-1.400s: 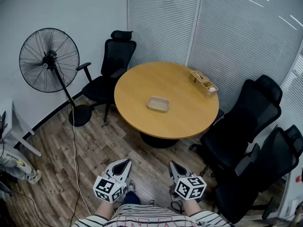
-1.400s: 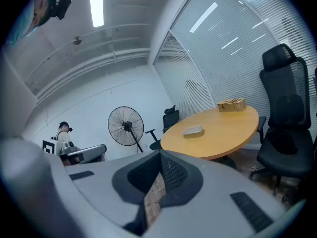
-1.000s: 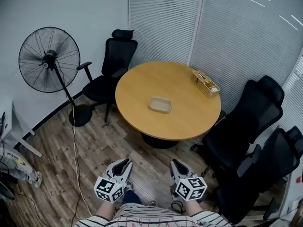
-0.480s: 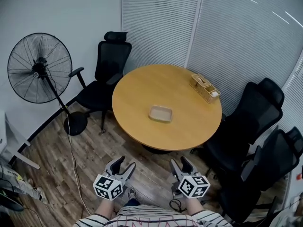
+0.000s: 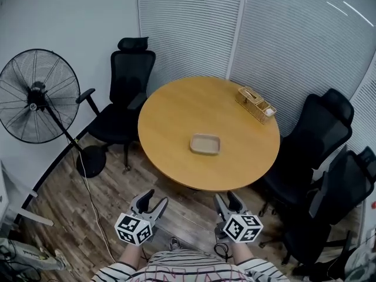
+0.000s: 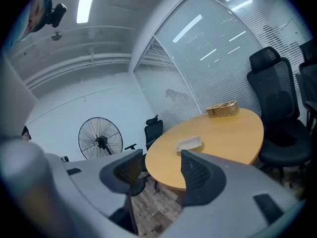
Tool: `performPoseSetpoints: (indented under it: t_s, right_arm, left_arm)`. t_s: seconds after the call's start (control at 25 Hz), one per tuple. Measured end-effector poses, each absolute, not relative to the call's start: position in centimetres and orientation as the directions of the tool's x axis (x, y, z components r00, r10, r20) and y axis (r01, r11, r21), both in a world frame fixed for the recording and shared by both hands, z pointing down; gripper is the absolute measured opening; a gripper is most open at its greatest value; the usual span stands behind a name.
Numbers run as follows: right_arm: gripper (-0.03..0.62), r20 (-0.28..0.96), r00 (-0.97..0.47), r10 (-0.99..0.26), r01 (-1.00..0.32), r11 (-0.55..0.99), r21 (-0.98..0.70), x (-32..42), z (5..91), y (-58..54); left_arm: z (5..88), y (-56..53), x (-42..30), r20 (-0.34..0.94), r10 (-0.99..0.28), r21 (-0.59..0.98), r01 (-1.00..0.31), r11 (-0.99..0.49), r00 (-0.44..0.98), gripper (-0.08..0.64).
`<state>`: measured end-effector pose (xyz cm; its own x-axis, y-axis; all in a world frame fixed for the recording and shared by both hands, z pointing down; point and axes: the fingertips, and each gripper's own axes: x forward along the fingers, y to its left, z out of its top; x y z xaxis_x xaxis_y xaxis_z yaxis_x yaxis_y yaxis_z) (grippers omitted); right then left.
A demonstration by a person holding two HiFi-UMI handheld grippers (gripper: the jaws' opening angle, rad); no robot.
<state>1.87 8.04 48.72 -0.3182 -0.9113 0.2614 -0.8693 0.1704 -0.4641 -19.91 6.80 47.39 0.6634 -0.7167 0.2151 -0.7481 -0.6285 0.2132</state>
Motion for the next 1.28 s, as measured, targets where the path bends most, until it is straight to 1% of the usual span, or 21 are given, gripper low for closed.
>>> performPoseSetpoints:
  t_s: [0.32,0.56,1.04,1.28]
  right_arm:
    - [0.236,0.288,-0.224,-0.931,-0.880,0.067,-0.469,-0.1,50.0,6.0]
    - [0.236,0.310,-0.173,-0.935,-0.887,0.011,-0.461,0.9,50.8,4.7]
    - [0.236,0.343,-0.191,-0.920,-0.895,0.019,-0.446,5.0,52.4,-3.7]
    - [0.236,0.348,-0.207,-0.914,-0.900,0.038,-0.435,8.6,52.7,-9.2]
  left_arm:
    - [48.7,2.6,-23.0,0.227,-0.670,0.228,-0.707,-0.669,0.707,0.207]
    - [49.8,0.4,-22.2,0.226,-0.643,0.259,-0.682,-0.684,0.732,0.207]
    - [50.2,-7.3,-19.2,0.249,-0.660,0.248,-0.706,-0.663,0.708,0.207]
    - [50.8,-12.0,-15.8,0.267,-0.663,0.250,-0.715,-0.653,0.699,0.207]
